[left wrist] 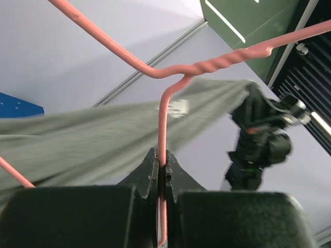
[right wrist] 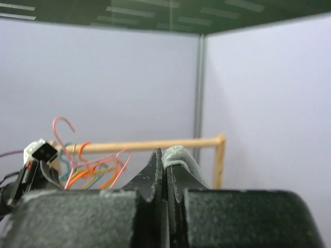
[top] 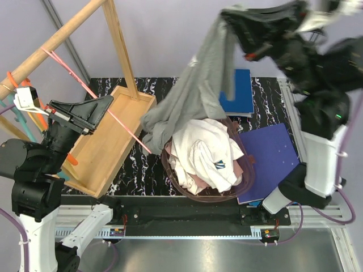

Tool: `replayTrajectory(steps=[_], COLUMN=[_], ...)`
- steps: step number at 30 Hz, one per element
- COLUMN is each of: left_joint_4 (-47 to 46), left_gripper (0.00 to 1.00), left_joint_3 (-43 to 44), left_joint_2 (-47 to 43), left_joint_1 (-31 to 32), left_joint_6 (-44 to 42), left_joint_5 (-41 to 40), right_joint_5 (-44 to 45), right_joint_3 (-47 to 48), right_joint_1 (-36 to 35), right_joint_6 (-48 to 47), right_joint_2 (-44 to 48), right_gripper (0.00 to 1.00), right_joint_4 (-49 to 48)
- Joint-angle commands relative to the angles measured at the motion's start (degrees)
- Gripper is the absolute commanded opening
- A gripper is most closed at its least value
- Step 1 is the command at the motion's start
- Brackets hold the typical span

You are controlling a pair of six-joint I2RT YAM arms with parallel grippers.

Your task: Remove the t-shirt from the hanger

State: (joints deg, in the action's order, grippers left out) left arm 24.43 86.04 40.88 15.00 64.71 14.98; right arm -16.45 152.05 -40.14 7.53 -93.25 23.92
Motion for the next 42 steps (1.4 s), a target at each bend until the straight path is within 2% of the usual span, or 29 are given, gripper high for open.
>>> replayTrajectory(steps=[1,4,6,11,14,16,21,25,27,28,29,31,33,34,40,42], left_joint_4=[-1.84,-1.84,-1.66,-2.27,-2.63,-2.8,-2.54,-2.1,-2.01,-1.93,-1.93,-1.93,-1.93,-1.93,-2.01,-2.1], left_gripper=[0.0,0.0,0.0,0.0,0.0,0.0,0.0,0.0,0.0,0.0,0.0,0.0,0.0,0.0,0.0,0.0], left_joint_3=[1.94,1.76,1.68,1.15,0.71,0.62,0.88,1.06,0.89,0.71,0.62,0.44,0.44,0.53,0.1,-0.43], left_joint_2=[1.13,1.04,1.13,1.13,1.13,1.04,0.34,0.07,0.16,0.16,0.25,0.25,0.51,0.51,0.34,-0.01], left_joint_1=[-0.24,-0.24,-0.24,-0.24,-0.24,-0.24,-0.24,-0.24,-0.24,-0.24,-0.24,-0.24,-0.24,-0.24,-0.24,-0.24], left_joint_6=[-3.8,-4.24,-4.41,-4.24,-3.89,-3.89,-4.32,-4.94,-5.2,-5.38,-5.47,-5.91,-6.26,-6.35,-6.88,-7.05], left_joint_5=[1.27,1.54,1.54,1.28,1.45,1.63,1.1,0.84,1.19,1.28,1.36,1.54,1.63,1.63,2.86,2.77], right_joint_5=[8.95,14.31,14.69,9.43,4.59,4.14,-0.58,-0.35,1.67,2.29,2.82,5.28,6.95,7.39,9.5,12.92], right_joint_3=[1.41,-1.83,-6.82,-20.88,-24.42,-23.12,-11.17,-15.62,-24.48,-28.78,-38.57,-52.38,-60.34,-68.47,-96.97,-101.75], right_joint_1=[0.94,0.94,0.94,0.94,0.94,1.03,1.03,1.03,1.03,1.03,1.12,1.03,1.03,1.03,1.03,1.03], right_joint_6=[-9.62,-14.9,-15.44,-13.69,-11.58,-11.14,-8.5,-5.77,-5.25,-5.16,-4.98,-3.23,-1.13,-0.16,9.68,13.1], right_joint_2=[4.48,8.52,12.38,16.96,16.79,15.57,7.31,8.25,11.06,15.34,17.9,25.27,29.42,32.92,39.19,39.29], right_gripper=[0.0,0.0,0.0,0.0,0.0,0.0,0.0,0.0,0.0,0.0,0.0,0.0,0.0,0.0,0.0,0.0], right_joint_4=[0.16,0.25,0.16,-0.28,-2.29,-3.26,-2.13,-2.39,-3.17,-5.18,-6.68,-9.94,-10.65,-10.91,-9.86,-8.55])
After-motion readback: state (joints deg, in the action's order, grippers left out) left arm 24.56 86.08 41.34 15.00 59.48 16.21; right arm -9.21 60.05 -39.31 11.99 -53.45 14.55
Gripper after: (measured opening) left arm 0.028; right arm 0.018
